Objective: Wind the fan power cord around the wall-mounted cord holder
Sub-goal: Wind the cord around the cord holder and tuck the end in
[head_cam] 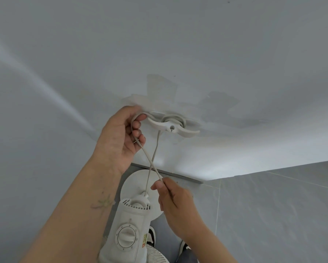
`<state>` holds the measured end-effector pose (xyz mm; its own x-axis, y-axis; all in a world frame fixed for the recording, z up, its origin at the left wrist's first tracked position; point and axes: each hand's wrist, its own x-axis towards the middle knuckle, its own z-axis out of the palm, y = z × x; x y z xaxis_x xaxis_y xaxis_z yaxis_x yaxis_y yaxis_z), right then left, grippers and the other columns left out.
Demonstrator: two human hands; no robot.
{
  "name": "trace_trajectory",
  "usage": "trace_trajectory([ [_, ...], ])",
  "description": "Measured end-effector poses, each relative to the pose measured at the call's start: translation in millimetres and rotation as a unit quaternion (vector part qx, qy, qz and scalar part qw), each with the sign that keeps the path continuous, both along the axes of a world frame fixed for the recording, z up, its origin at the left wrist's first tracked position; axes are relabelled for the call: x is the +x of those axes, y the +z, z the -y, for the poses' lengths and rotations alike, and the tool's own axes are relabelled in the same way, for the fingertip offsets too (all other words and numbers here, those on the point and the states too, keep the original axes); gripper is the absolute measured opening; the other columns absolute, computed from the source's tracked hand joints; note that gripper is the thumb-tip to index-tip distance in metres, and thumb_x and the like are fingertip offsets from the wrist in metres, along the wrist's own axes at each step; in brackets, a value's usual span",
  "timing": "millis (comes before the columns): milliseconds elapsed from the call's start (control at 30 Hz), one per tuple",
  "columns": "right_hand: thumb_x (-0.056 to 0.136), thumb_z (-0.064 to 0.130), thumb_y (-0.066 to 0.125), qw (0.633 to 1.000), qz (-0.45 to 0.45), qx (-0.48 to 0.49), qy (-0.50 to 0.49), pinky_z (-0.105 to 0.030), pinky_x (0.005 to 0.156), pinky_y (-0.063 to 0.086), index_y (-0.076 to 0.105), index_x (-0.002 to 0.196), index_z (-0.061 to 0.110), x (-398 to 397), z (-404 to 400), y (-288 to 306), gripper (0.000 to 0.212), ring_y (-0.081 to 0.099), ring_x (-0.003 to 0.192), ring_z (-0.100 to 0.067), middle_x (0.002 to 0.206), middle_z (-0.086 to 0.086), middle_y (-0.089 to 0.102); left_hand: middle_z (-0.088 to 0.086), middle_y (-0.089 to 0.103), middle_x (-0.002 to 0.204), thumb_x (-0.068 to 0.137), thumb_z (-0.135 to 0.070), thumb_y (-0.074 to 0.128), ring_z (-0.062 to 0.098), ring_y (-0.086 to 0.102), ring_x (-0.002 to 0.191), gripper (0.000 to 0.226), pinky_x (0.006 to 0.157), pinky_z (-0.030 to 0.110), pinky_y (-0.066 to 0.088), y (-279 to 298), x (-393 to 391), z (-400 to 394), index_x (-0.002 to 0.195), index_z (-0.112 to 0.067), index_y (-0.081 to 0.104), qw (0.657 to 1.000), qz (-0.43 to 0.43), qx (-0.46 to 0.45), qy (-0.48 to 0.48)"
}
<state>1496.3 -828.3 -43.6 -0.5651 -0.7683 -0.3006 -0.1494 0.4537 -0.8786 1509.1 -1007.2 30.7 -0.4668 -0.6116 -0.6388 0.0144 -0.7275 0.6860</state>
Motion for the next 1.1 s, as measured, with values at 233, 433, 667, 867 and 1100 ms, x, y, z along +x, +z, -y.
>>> trace_trajectory([
  [233, 0.100, 0.035, 0.041, 0.999, 0.027, -0.023, -0.018, -0.035, 0.051, 0.041, 0.059, 0.082, 0.033, 1, 0, 10, 0.026, 0.043, 0.051, -0.014, 0.053, 0.003, 0.047, -0.004, 0.049, 0.052, 0.076, -0.018, 0.077, 0.011, 0.042, 0.050, 0.024, 0.052, 0.024, 0.041, 10, -7, -14, 0.058, -0.018, 0.061, 0.934, 0.144, -0.326, -0.023],
  [433, 0.098, 0.024, 0.047, 0.994, 0.026, -0.058, -0.092, -0.018, 0.049, 0.036, 0.059, 0.089, 0.022, -1, -13, 11, 0.015, 0.045, 0.048, -0.004, 0.052, 0.005, 0.050, -0.002, 0.061, 0.058, 0.088, -0.027, 0.067, 0.009, 0.050, 0.050, 0.024, 0.050, 0.013, 0.039, 17, -6, -48, 0.069, -0.014, 0.062, 0.852, 0.121, -0.505, -0.062],
  [667, 0.092, 0.038, 0.044, 0.967, -0.011, -0.102, -0.232, -0.014, 0.048, 0.033, 0.054, 0.079, 0.030, -19, -38, 15, 0.019, 0.038, 0.046, -0.003, 0.050, 0.007, 0.047, -0.019, 0.063, 0.071, 0.096, -0.026, 0.055, 0.002, 0.061, 0.073, 0.019, 0.067, 0.008, 0.042, 14, -6, -63, 0.079, -0.021, 0.060, 0.840, 0.063, -0.529, -0.107],
  [867, 0.100, 0.017, 0.046, 0.924, -0.075, -0.126, -0.354, -0.017, 0.043, 0.031, 0.054, 0.079, 0.022, -55, -50, 38, 0.022, 0.036, 0.045, -0.008, 0.050, 0.003, 0.043, -0.011, 0.068, 0.077, 0.093, -0.036, 0.060, 0.003, 0.060, 0.074, 0.018, 0.066, 0.012, 0.042, 9, -7, -66, 0.079, -0.024, 0.064, 0.856, 0.070, -0.497, -0.123],
  [1100, 0.097, 0.028, 0.051, 0.907, -0.061, -0.082, -0.409, -0.023, 0.053, 0.037, 0.062, 0.081, 0.019, -84, -39, 42, 0.021, 0.042, 0.044, -0.006, 0.053, -0.004, 0.051, -0.014, 0.063, 0.055, 0.080, -0.058, 0.058, 0.006, 0.055, 0.054, 0.048, 0.059, 0.014, 0.042, 0, -12, -79, 0.066, -0.013, 0.068, 0.887, 0.128, -0.405, -0.179],
])
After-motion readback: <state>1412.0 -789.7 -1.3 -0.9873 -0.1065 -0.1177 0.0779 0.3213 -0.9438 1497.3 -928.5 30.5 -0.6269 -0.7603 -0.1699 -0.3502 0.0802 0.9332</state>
